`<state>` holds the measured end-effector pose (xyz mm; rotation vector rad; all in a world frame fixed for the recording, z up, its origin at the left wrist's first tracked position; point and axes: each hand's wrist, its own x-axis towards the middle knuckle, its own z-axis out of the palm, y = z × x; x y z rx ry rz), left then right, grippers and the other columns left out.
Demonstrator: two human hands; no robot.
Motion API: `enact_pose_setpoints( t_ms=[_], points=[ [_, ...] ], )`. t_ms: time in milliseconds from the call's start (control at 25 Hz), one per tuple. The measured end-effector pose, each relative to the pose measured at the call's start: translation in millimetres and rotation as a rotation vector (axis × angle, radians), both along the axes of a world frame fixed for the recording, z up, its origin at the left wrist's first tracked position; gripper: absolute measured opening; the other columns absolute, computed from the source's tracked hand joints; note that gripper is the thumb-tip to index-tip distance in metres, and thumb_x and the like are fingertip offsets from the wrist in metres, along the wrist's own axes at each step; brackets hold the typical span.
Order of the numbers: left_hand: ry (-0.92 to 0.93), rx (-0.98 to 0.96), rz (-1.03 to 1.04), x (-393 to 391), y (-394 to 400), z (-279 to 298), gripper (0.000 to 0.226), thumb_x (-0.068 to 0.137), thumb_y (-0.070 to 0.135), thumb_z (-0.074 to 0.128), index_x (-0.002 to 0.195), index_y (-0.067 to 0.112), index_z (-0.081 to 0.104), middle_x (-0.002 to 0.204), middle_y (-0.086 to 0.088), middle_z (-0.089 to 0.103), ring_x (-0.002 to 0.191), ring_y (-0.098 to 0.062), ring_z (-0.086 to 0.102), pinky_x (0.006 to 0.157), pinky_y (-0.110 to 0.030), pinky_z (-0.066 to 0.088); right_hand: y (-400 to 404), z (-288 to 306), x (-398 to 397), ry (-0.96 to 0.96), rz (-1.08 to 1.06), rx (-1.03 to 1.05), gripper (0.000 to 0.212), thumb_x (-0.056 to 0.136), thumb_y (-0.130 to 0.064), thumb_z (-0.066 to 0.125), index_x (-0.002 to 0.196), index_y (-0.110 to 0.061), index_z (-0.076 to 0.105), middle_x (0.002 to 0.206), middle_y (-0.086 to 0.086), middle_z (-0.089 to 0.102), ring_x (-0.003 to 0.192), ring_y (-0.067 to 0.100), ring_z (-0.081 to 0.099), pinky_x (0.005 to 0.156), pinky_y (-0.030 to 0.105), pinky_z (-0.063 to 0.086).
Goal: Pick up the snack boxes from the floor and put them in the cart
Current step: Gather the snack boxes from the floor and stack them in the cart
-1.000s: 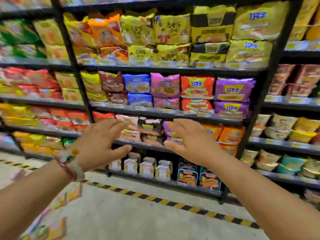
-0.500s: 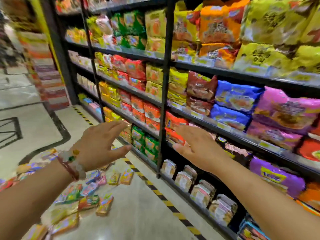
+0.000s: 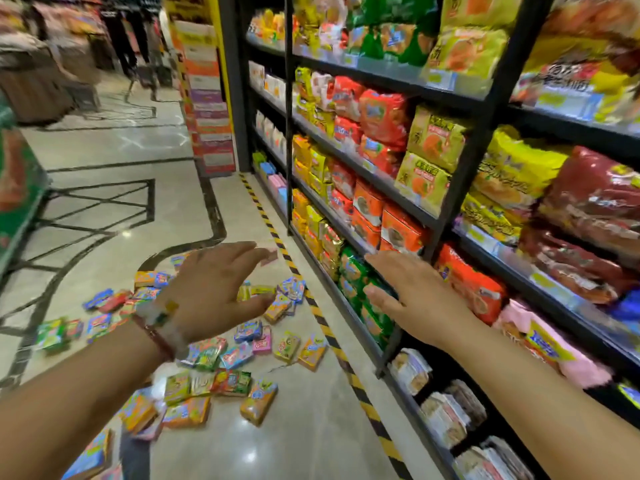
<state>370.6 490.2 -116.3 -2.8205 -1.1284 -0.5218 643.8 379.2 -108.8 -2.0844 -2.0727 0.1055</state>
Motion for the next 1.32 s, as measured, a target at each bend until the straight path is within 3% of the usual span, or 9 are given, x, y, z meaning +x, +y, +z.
enact_pose_setpoints(
  t_ms=[160, 320, 440, 640, 800, 920, 1080, 1200, 1320],
  points=[
    [0.018, -0.063, 0.073, 1.1, 90.0, -17.1, 0.087, 0.072, 0.073, 0.026, 0.137, 0.020, 0.049, 0.141, -0.007, 0.049, 0.129, -0.030, 0.046, 0.101, -0.048, 0.036, 99.2, -23.2, 6.5, 0.043, 0.039, 0.031, 0.058, 0.096, -0.052, 0.034, 0.149, -0.028, 0.026, 0.153, -0.006, 0.028, 0.140, 0.014, 0.022, 0.111, 0.030, 0.017],
    [0.031, -0.040, 0.062, 14.1, 180.1, -33.7, 0.079, 0.075, 0.066, 0.034, 0.132, 0.014, 0.054, 0.134, -0.012, 0.055, 0.120, -0.035, 0.053, 0.095, -0.052, 0.040, 184.1, -52.8, 13.5, 0.088, 0.011, -0.013, 0.061, 0.094, -0.056, 0.029, 0.149, -0.030, 0.025, 0.154, -0.007, 0.027, 0.140, 0.014, 0.020, 0.108, 0.027, 0.017],
    [0.059, -0.017, 0.030, 34.4, 239.3, -54.7, 0.073, 0.076, 0.059, 0.039, 0.126, 0.009, 0.058, 0.125, -0.017, 0.060, 0.111, -0.038, 0.059, 0.090, -0.055, 0.043, 236.4, -88.5, 28.0, 0.121, -0.020, -0.001, 0.066, 0.093, -0.063, 0.021, 0.148, -0.028, 0.028, 0.153, -0.005, 0.030, 0.140, 0.018, 0.024, 0.111, 0.032, 0.018],
    [0.097, -0.097, 0.000, 76.4, 322.6, -111.0, 0.070, 0.077, 0.056, 0.041, 0.124, 0.007, 0.058, 0.124, -0.020, 0.060, 0.108, -0.038, 0.060, 0.086, -0.056, 0.046, 312.7, -148.9, 65.3, 0.165, -0.073, -0.110, 0.061, 0.096, -0.058, 0.030, 0.150, -0.029, 0.024, 0.155, -0.005, 0.026, 0.143, 0.016, 0.018, 0.115, 0.035, 0.018],
    [0.060, -0.146, 0.030, 112.8, 388.8, -189.9, 0.065, 0.077, 0.054, 0.044, 0.126, 0.012, 0.051, 0.126, -0.018, 0.058, 0.110, -0.037, 0.059, 0.087, -0.053, 0.046, 387.4, -216.6, 96.4, 0.146, -0.091, -0.100, 0.063, 0.094, -0.057, 0.029, 0.146, -0.022, 0.035, 0.150, 0.002, 0.037, 0.141, 0.023, 0.029, 0.114, 0.039, 0.021],
    [0.036, -0.134, 0.016, 140.5, 432.5, -304.5, 0.064, 0.078, 0.052, 0.044, 0.125, 0.011, 0.053, 0.125, -0.019, 0.059, 0.110, -0.037, 0.059, 0.089, -0.047, 0.044, 432.4, -326.4, 105.5, 0.146, -0.164, -0.068, 0.063, 0.091, -0.052, 0.031, 0.137, -0.014, 0.049, 0.136, 0.009, 0.054, 0.127, 0.030, 0.048, 0.107, 0.041, 0.033],
    [0.031, -0.238, 0.025, 170.3, 466.4, -527.8, 0.063, 0.078, 0.050, 0.042, 0.123, 0.010, 0.055, 0.122, -0.020, 0.060, 0.106, -0.037, 0.061, 0.087, -0.043, 0.045, 465.2, -558.2, 106.5, 0.283, -0.284, -0.132, 0.056, 0.086, -0.047, 0.046, 0.119, -0.005, 0.060, 0.113, 0.013, 0.064, 0.106, 0.032, 0.057, 0.091, 0.033, 0.036],
    [0.084, -0.338, 0.049, 178.2, 472.0, -701.9, 0.063, 0.077, 0.048, 0.042, 0.117, 0.004, 0.062, 0.115, -0.020, 0.064, 0.099, -0.034, 0.064, 0.077, -0.050, 0.052, 470.7, -729.1, 111.3, 0.343, -0.504, -0.364, 0.050, 0.082, -0.042, 0.064, 0.113, -0.003, 0.058, 0.109, 0.015, 0.062, 0.105, 0.034, 0.056, 0.083, 0.036, 0.041],
    [0.160, -0.567, 0.106, 185.1, 470.6, -841.3, 0.068, 0.076, 0.046, 0.044, 0.121, -0.004, 0.058, 0.114, -0.024, 0.063, 0.097, -0.039, 0.065, 0.073, -0.047, 0.055, 471.3, -849.6, 113.3, 0.494, -0.755, -0.611, 0.050, 0.079, -0.042, 0.070, 0.115, -0.009, 0.060, 0.114, 0.013, 0.063, 0.112, 0.031, 0.058, 0.081, 0.032, 0.042]
  ],
)
